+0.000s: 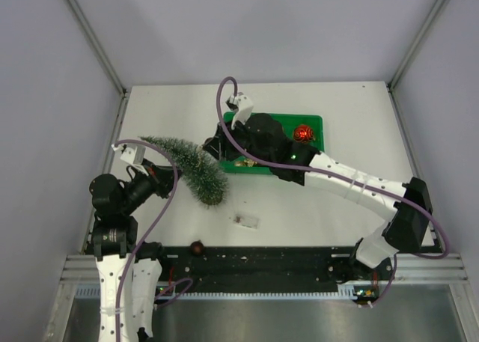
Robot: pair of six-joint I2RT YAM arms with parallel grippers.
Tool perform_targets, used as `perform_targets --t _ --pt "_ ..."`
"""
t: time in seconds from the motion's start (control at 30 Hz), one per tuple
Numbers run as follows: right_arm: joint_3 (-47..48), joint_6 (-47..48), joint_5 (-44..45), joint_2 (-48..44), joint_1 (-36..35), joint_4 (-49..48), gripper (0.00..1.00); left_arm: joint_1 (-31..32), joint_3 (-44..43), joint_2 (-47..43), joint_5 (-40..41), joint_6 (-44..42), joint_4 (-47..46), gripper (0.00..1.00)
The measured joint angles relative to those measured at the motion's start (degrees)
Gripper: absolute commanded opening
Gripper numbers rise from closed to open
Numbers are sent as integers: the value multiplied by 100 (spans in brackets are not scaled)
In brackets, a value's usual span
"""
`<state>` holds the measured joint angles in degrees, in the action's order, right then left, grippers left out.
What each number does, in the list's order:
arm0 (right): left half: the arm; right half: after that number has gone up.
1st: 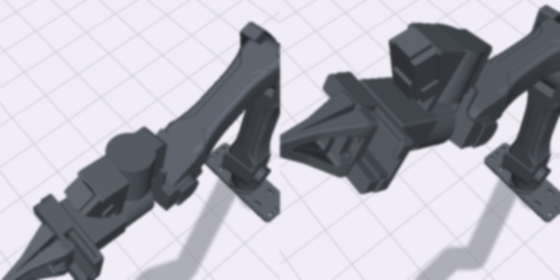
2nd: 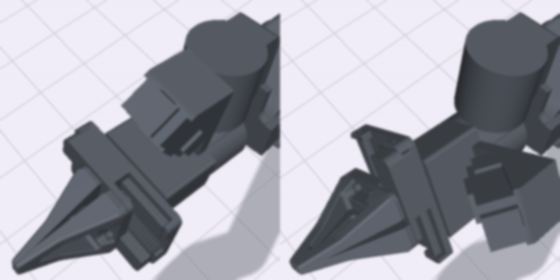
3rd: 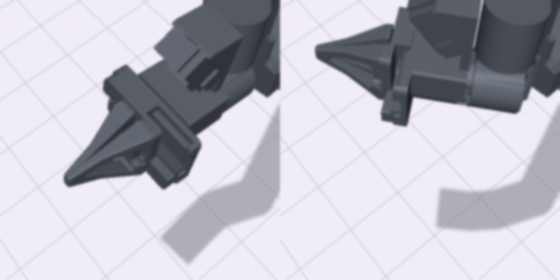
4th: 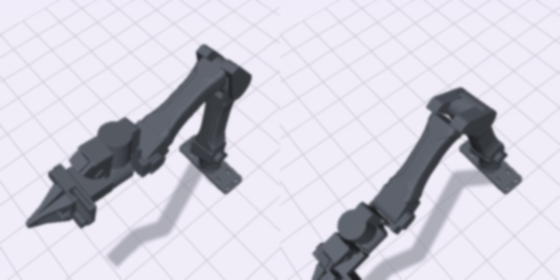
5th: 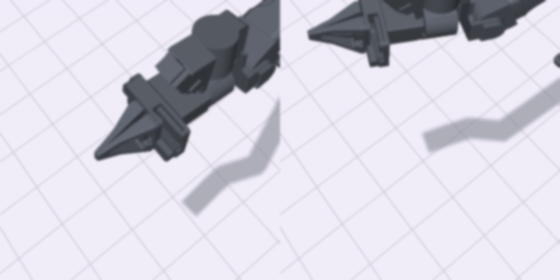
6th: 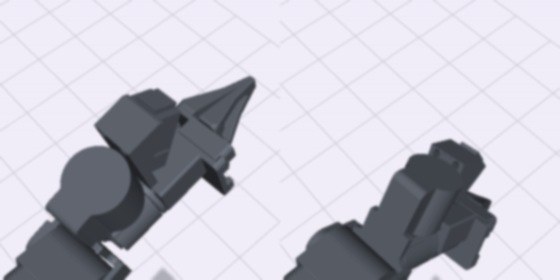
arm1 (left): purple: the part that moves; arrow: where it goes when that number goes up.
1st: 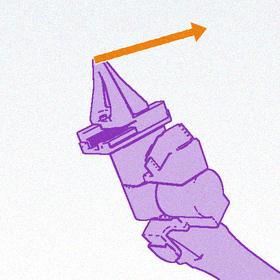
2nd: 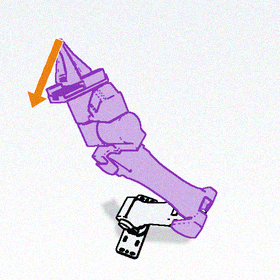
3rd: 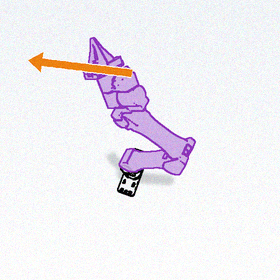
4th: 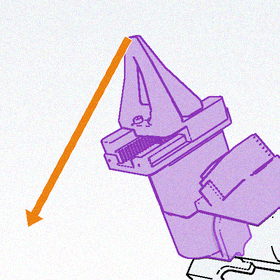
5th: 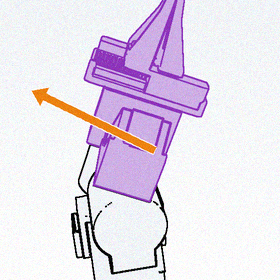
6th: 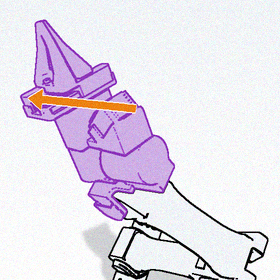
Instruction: Decorate the small christmas tree
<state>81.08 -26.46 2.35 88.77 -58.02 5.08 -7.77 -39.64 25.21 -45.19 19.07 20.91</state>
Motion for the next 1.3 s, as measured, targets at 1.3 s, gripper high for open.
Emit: perform_targets --t 1.3 --pt "-509 107 153 -404 -369 26 20 0 0 4 -42 48 -72 0"
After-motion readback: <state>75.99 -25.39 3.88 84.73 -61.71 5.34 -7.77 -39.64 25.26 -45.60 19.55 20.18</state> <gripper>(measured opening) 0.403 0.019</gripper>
